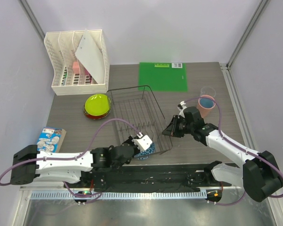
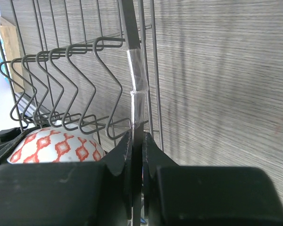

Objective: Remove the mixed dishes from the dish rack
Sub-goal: Pick up the bowl from the dish rack.

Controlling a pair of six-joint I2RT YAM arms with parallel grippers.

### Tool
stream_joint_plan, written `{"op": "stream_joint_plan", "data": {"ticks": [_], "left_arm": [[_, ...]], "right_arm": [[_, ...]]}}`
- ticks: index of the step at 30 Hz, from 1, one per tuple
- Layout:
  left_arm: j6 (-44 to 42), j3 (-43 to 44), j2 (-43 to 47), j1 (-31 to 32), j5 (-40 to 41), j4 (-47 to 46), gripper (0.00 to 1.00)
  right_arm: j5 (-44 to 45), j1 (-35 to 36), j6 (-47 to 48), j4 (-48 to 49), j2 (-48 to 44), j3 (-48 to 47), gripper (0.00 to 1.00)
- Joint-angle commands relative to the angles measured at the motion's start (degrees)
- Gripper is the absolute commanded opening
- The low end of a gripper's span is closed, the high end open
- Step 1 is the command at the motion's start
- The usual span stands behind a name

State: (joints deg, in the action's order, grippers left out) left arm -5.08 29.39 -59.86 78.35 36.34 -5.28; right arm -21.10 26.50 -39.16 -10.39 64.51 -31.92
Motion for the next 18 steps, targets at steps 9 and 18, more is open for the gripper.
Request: {"op": "stream_joint_plan", "data": {"ticks": [9, 18], "left_arm": [[-13.72, -1.08, -6.84, 0.32, 11.56, -27.67, 0.0], [-22.59, -2.67, -22.48, -0.21, 13.41, -48.57, 0.0]], "right_arm": [[8.97, -1.8, 1.63, -5.86, -0.35, -3.06, 0.01], [12.4, -1.8, 1.37, -8.85, -1.93, -3.5, 0.01]]}}
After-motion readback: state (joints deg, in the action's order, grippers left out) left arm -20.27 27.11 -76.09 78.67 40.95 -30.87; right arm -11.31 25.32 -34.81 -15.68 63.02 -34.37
